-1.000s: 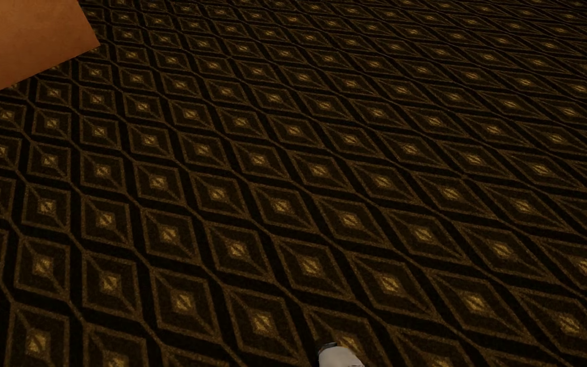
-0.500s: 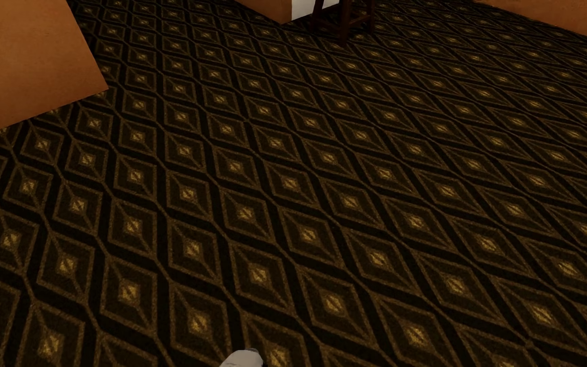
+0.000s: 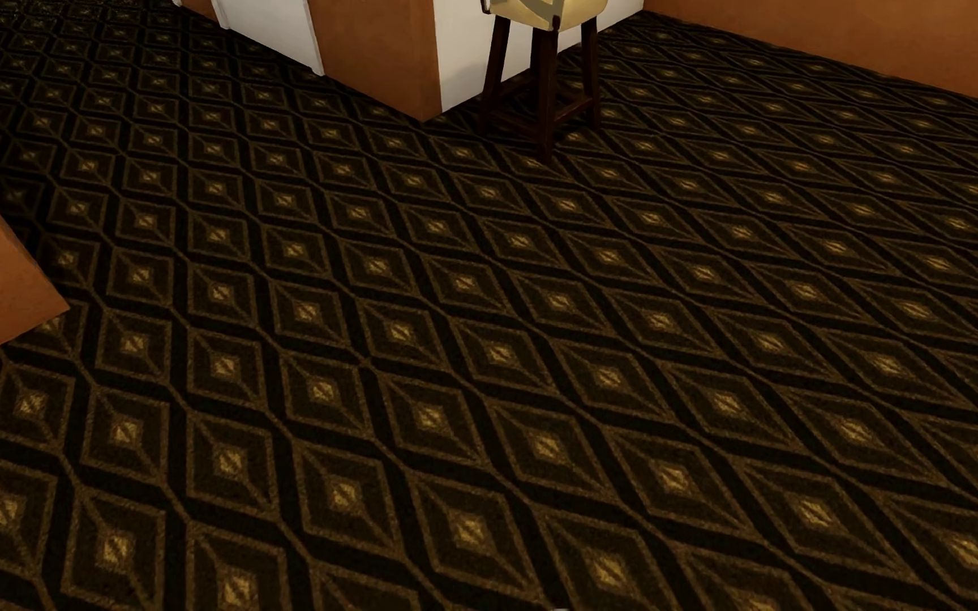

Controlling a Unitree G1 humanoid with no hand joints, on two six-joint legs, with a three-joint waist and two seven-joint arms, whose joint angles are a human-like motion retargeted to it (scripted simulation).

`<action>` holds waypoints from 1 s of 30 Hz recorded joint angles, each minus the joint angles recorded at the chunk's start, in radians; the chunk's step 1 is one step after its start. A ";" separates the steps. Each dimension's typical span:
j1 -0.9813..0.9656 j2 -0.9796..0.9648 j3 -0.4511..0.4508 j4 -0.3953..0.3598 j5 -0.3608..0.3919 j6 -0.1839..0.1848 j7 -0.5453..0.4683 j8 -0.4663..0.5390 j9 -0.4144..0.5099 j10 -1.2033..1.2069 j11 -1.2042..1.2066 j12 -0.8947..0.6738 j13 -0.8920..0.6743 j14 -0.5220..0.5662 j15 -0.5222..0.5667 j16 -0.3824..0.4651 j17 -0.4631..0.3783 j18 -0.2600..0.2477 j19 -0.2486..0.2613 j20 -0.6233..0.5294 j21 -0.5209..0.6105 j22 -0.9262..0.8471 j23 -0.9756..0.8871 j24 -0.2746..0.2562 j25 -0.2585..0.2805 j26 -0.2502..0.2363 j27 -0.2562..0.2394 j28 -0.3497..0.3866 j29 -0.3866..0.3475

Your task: Walk around the corner

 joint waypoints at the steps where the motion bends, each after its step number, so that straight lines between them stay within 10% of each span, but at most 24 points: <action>1: 0.048 -0.039 -0.031 -0.002 -0.016 -0.009 0.000 0.000 -0.009 -0.015 -0.155 -0.026 0.007 -0.035 -0.206 0.011 0.001 0.000 0.000 0.019 0.004 -0.026 0.003 0.000 0.000 0.000 0.000 0.000 0.000; 3: 0.119 -0.099 -0.084 0.029 -0.064 -0.006 0.000 0.000 -0.017 0.024 -0.188 -0.067 0.029 -0.048 -0.525 0.018 -0.011 0.000 0.000 0.052 0.031 -0.036 -0.006 0.000 0.000 0.000 0.000 0.000 0.000; 6: 0.133 -0.175 -0.098 0.140 0.017 0.062 0.000 0.000 -0.037 0.250 -0.023 -0.036 0.048 0.303 0.025 -0.009 -0.013 0.000 0.000 0.098 0.041 0.026 0.020 0.000 0.000 0.000 0.000 0.000 0.000; 7: 0.058 -0.150 -0.070 0.153 0.049 0.085 0.000 0.000 -0.039 0.439 0.054 -0.026 0.038 0.446 0.058 -0.010 -0.018 0.000 0.000 0.038 0.023 0.098 0.056 0.000 0.000 0.000 0.000 0.000 0.000; 11: -0.398 0.214 0.132 0.110 0.139 0.094 0.000 0.000 -0.010 0.914 -0.063 0.058 -0.061 0.107 -0.171 0.002 -0.038 0.000 0.000 -0.042 -0.044 0.122 0.024 0.000 0.000 0.000 0.000 0.000 0.000; 16: -0.660 0.674 0.377 0.103 0.062 0.053 0.000 0.000 -0.033 0.135 -0.226 0.168 -0.152 0.135 -0.599 0.038 -0.090 0.000 0.000 -0.047 -0.158 0.238 -0.247 0.000 0.000 0.000 0.000 0.000 0.000; 17: -0.666 0.715 0.396 0.111 0.056 0.058 0.000 0.000 -0.047 0.007 -0.225 0.181 -0.179 0.241 -0.625 0.039 -0.096 0.000 0.000 -0.057 -0.186 0.265 -0.276 0.000 0.000 0.000 0.000 0.000 0.000; 18: -0.698 0.738 0.395 0.114 0.058 0.066 0.000 0.000 -0.066 -0.397 -0.243 0.193 -0.201 0.724 -0.602 0.040 -0.096 0.000 0.000 -0.053 -0.204 0.288 -0.290 0.000 0.000 0.000 0.000 0.000 0.000; 19: -0.729 0.775 0.387 0.100 0.042 0.070 0.000 0.000 -0.057 -0.003 -0.225 0.199 -0.201 0.293 -0.529 0.038 -0.093 0.000 0.000 -0.058 -0.224 0.318 -0.302 0.000 0.000 0.000 0.000 0.000 0.000; 20: -0.742 0.800 0.380 0.078 0.014 0.065 0.000 0.000 -0.047 0.126 -0.146 0.196 -0.181 0.089 -0.406 0.041 -0.081 0.000 0.000 -0.078 -0.248 0.349 -0.288 0.000 0.000 0.000 0.000 0.000 0.000; 22: -0.746 0.683 0.343 0.006 -0.070 0.044 0.000 0.000 -0.029 0.367 0.267 0.173 -0.143 0.070 -0.146 0.032 -0.043 0.000 0.000 -0.069 -0.244 0.377 -0.155 0.000 0.000 0.000 0.000 0.000 0.000; 25: -0.497 0.302 0.213 -0.109 -0.047 0.097 0.000 0.000 -0.009 0.255 0.885 0.106 -0.101 0.074 -0.203 0.015 -0.060 0.000 0.000 -0.092 -0.085 0.222 0.011 0.000 0.000 0.000 0.000 0.000 0.000; 30: -0.025 -0.080 -0.053 -0.048 -0.012 0.134 0.000 0.000 -0.022 -0.037 0.144 0.001 0.081 0.234 0.097 0.003 -0.027 0.000 0.000 -0.041 -0.039 -0.071 0.058 0.000 0.000 0.000 0.000 0.000 0.000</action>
